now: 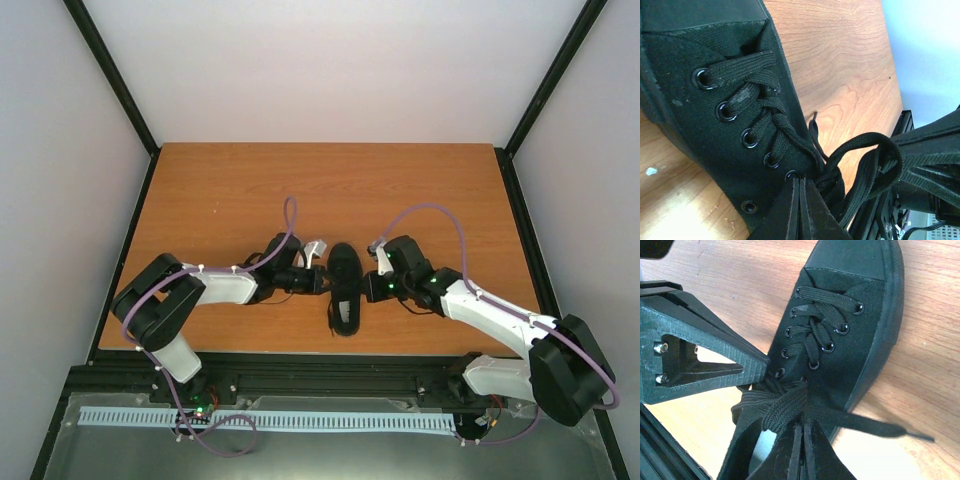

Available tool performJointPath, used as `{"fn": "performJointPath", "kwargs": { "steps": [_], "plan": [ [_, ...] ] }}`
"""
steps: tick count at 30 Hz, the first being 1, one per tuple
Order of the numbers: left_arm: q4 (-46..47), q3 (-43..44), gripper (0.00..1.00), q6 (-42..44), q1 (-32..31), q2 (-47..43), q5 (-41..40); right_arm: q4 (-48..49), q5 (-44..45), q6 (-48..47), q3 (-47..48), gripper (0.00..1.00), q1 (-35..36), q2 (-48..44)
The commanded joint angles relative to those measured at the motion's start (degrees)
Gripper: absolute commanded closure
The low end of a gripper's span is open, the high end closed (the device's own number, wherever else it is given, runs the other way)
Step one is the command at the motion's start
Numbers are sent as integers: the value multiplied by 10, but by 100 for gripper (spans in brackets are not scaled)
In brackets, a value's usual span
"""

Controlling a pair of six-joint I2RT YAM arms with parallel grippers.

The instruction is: Tie the shoes

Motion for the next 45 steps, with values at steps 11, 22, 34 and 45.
{"fn": "performJointPath", "kwargs": {
  "steps": [11,22,34,45],
  "plan": [
    [35,-23,99,-39,16,-28,-51,9,-42,-6,-19,97,-43,19],
    [40,-26,82,-52,16,-58,-43,23,-65,-16,-32,97,-43,34],
    [23,-11,62,-44,16,-64,-19,29,-70,-20,-31,97,-43,44],
    [-45,34,54,20,-11,-50,24,30,-71,-20,-27,97,-43,49]
  ]
}}
